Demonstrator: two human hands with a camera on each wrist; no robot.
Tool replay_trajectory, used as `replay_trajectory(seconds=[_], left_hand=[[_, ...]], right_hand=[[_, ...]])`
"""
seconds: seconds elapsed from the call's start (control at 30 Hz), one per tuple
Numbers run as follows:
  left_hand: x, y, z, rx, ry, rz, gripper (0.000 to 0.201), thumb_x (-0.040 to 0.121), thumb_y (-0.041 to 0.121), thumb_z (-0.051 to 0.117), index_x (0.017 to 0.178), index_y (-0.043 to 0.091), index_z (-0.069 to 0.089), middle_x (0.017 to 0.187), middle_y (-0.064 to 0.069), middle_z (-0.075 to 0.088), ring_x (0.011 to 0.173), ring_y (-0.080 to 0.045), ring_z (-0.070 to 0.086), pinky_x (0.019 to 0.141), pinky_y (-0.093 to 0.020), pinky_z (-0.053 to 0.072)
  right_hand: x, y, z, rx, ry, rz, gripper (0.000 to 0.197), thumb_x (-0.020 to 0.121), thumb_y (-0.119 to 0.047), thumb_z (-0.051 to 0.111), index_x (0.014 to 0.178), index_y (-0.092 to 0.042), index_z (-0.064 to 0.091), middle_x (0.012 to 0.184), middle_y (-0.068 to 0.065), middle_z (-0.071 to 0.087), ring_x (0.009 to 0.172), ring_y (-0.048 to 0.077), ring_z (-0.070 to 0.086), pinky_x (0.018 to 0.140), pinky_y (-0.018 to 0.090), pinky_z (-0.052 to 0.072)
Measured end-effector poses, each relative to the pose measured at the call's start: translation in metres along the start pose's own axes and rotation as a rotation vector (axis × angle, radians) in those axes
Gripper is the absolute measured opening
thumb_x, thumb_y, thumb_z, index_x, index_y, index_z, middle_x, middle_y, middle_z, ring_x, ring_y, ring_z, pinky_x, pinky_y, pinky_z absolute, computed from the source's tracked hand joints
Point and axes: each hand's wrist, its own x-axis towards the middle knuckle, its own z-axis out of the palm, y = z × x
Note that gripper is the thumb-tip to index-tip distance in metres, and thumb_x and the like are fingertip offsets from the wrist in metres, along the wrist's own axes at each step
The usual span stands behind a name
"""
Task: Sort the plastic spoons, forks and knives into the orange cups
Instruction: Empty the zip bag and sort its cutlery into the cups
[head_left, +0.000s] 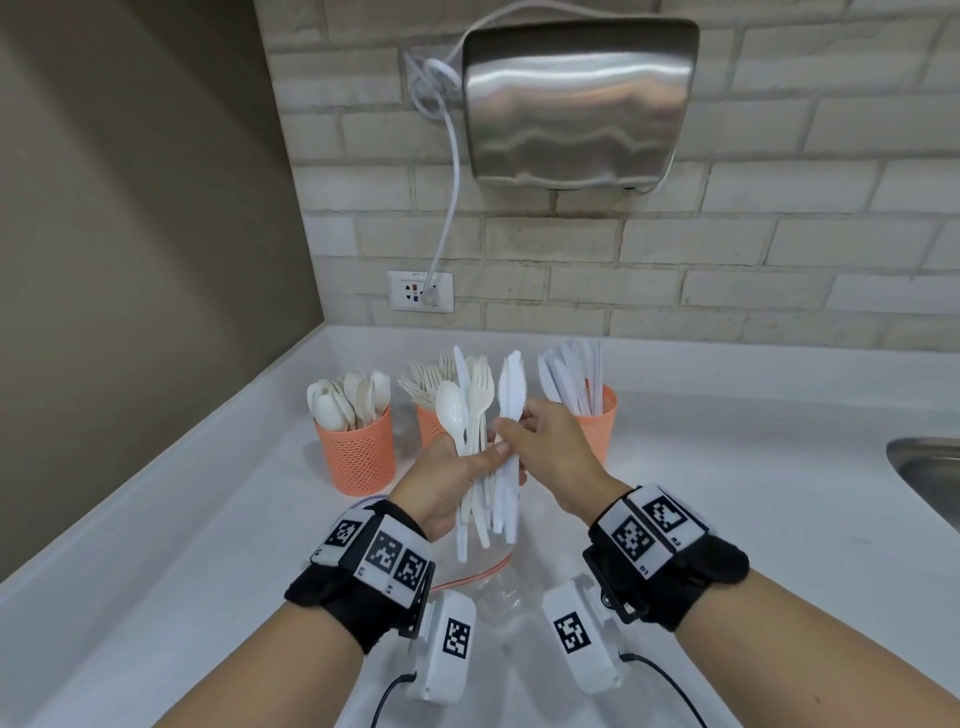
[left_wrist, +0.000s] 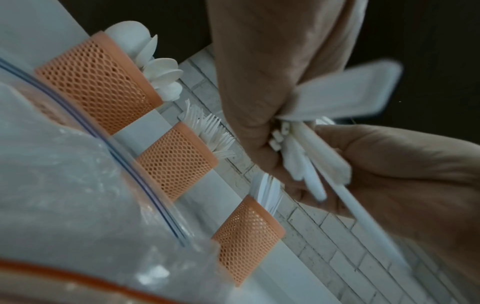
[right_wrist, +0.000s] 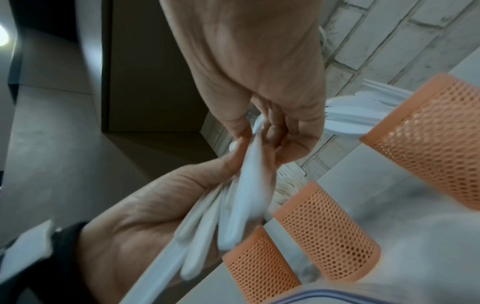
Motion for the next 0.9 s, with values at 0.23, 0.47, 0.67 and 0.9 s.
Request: replay_trajectory(seconds=[0.23,0.47,0.67,0.9], left_hand=[[0.008,-0.001,-0.006,-0.006,0.016,-0.033,0.014,0.09,-0.002,0.052,0.096,0.005,0.063,0.073,-0.009,0.067,0.06,-0.015,0.065,0.056,-0.027,0.056],[0.018,-0.004,-0.006,-0.042,0.099,-0.045,0.014,0.089,0.001,0.056,0.097,0.008,0.064,0.08,-0.012,0.064,0.062,-0.016,0.065,0.056,-0.028,0.058],[0.02,-0.003,-0.007,0.007,0.066,-0.039,0.006,0.089,0.004,0.056,0.092,0.007,0.061,0.068,-0.006,0.064,0.061,-0.014,0.065,0.055,-0.025,0.057],[0.02,-0.008,-0.01,0.055,0.083,-0.057,0.006,0.09,0.008,0.056,0.092,0.01,0.061,0.074,-0.005,0.071,0.074,-0.019,0.068,0.063,-0.034,0.057]], right_hand=[[0.006,0.001,-0.002,0.1,-0.1,0.106,0.028,0.096,-0.007,0.04,0.073,-0.002,0.054,0.056,0.006,0.051,0.033,0.006,0.046,0.04,0.017,0.039],[0.013,0.008,0.004,0.169,-0.024,0.138,0.024,0.1,-0.014,0.03,0.088,-0.011,0.05,0.068,0.001,0.05,0.057,0.011,0.047,0.059,0.026,0.044],[0.022,-0.005,-0.002,0.287,0.089,0.102,0.01,0.095,-0.013,0.039,0.087,-0.014,0.045,0.072,0.001,0.046,0.064,0.016,0.046,0.062,0.029,0.042],[0.045,-0.015,-0.024,0.412,0.241,0.197,0.007,0.094,-0.024,0.051,0.098,-0.019,0.048,0.066,-0.004,0.036,0.051,0.008,0.033,0.052,0.02,0.033]])
